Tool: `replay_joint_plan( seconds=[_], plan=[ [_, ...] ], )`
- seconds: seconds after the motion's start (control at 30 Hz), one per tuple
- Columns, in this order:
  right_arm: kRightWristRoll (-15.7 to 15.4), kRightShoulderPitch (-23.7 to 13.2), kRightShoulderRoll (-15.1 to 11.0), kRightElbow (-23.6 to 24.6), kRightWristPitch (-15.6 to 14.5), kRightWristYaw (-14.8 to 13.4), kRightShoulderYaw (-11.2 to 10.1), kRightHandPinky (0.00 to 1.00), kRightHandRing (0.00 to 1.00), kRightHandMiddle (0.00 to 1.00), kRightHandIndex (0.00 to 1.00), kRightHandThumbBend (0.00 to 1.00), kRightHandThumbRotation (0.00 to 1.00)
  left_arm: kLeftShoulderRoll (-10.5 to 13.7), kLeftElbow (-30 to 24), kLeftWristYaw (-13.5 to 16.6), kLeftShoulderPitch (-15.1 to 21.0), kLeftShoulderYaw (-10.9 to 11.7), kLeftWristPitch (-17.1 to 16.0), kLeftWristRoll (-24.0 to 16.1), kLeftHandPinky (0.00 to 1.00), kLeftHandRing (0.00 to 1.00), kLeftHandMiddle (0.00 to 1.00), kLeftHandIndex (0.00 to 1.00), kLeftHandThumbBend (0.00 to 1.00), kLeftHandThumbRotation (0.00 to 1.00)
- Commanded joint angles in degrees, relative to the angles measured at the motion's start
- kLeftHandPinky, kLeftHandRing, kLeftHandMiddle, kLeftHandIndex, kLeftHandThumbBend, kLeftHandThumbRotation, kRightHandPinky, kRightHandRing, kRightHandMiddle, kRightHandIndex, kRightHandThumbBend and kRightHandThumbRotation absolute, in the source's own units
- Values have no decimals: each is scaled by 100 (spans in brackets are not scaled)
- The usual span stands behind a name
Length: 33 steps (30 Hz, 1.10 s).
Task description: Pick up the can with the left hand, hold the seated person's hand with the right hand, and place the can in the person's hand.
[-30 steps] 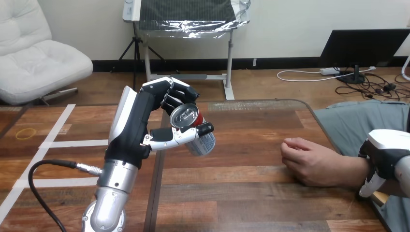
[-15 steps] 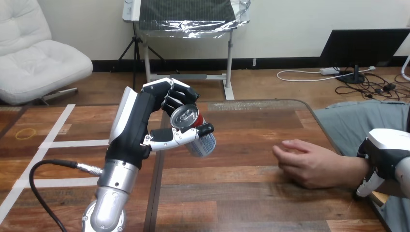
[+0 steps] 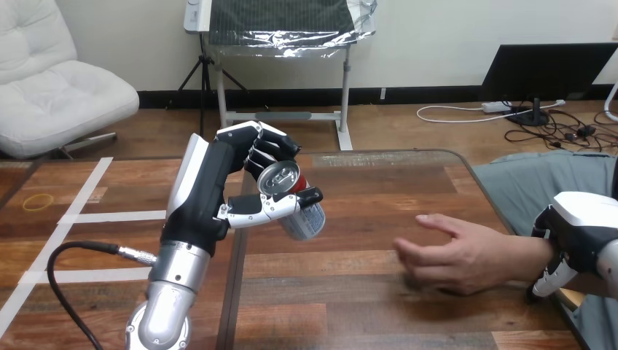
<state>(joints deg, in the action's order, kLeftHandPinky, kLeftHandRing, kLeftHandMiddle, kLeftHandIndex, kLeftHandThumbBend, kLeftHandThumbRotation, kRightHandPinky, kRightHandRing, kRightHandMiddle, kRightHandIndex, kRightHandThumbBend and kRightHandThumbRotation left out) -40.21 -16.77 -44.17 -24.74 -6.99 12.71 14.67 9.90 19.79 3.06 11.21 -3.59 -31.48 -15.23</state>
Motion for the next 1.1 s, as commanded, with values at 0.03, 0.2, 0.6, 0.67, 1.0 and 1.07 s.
replay_joint_plan(
  seconds=[0.03, 0.2, 0.6, 0.67, 1.0, 1.07],
  plan=[
    [138, 14, -114, 507, 101, -188, -301, 30, 38, 46, 51, 78, 0, -88, -229, -33, 495, -73, -65, 54, 36, 41, 47, 50, 63, 0],
    [121, 107, -168, 808, 48, -160, -431, 29, 37, 45, 51, 78, 0, -133, -220, -75, 542, -123, -51, 29, 36, 41, 47, 50, 63, 0],
    [114, 229, -289, 1441, 34, -126, -694, 27, 36, 44, 49, 79, 0, -279, -335, -134, 657, -289, 143, -133, 35, 39, 46, 49, 63, 0],
    [109, 250, -309, 1563, 15, -95, -738, 26, 35, 44, 49, 79, 0, -310, -368, -142, 676, -329, 184, -150, 35, 39, 46, 49, 63, 0],
    [85, 265, -286, 1963, -53, -103, -894, 24, 33, 41, 48, 80, 0, -506, -346, -184, 862, -515, 257, -161, 35, 40, 47, 48, 62, 0],
    [82, 257, -288, 2046, -84, -65, -909, 22, 31, 40, 48, 80, 0, -546, -357, -223, 904, -563, 286, -144, 35, 41, 47, 48, 61, 0]
  ],
)
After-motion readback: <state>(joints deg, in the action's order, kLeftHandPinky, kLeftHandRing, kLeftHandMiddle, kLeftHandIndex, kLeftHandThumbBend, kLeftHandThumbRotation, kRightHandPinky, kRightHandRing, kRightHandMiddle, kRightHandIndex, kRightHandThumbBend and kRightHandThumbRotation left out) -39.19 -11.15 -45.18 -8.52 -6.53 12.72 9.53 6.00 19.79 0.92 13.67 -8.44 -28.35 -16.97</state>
